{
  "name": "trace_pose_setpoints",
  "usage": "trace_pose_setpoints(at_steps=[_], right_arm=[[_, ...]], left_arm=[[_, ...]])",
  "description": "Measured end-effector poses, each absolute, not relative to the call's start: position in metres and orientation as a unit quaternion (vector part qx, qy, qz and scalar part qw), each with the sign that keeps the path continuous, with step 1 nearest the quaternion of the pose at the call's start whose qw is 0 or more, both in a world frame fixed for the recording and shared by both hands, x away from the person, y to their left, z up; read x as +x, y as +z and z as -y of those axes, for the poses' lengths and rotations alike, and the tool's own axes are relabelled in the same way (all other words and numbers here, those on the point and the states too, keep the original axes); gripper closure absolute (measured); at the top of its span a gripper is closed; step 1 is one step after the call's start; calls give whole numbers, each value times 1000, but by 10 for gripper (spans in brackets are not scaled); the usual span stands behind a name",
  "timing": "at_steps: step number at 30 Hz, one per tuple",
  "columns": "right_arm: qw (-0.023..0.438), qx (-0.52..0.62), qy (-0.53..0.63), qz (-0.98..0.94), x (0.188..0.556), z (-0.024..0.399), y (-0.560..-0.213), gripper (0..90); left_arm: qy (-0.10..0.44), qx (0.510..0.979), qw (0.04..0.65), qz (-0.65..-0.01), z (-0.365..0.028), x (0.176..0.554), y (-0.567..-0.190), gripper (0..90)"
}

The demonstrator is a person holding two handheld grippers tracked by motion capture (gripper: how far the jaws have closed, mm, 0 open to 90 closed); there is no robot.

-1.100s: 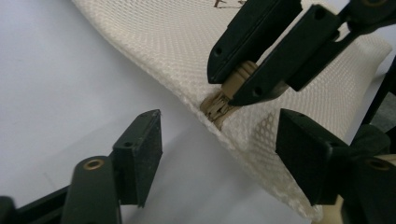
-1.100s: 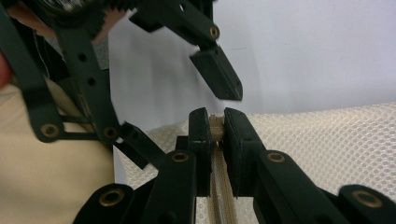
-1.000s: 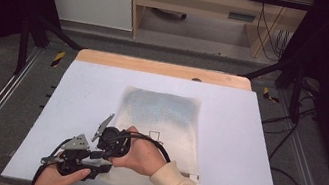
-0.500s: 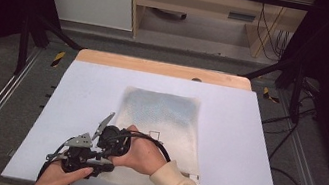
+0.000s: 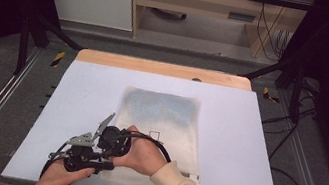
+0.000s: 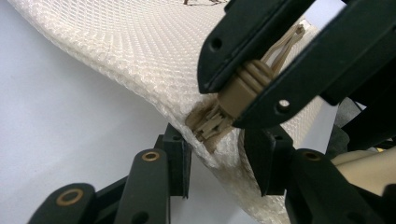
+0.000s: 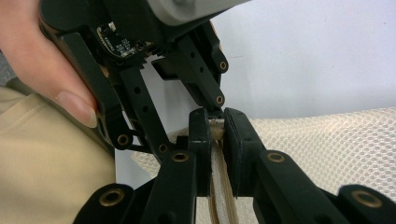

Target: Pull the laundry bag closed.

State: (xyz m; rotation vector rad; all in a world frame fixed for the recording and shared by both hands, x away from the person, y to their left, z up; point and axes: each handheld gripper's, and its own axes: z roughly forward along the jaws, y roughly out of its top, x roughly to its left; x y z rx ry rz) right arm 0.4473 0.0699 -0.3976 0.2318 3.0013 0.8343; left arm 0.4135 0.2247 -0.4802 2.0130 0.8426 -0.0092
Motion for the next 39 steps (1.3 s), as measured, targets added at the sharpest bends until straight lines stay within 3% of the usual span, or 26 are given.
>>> trace_pose_setpoints(at_steps=[15,39], right_arm=[[12,72,266,-961,446,-65,-398,820],[48,61,224,-972,441,-55,-409,824]], left_arm=[[1,825,450,-343,-224,416,-481,796],[16,827,440,-351,-226,416,-478,826]])
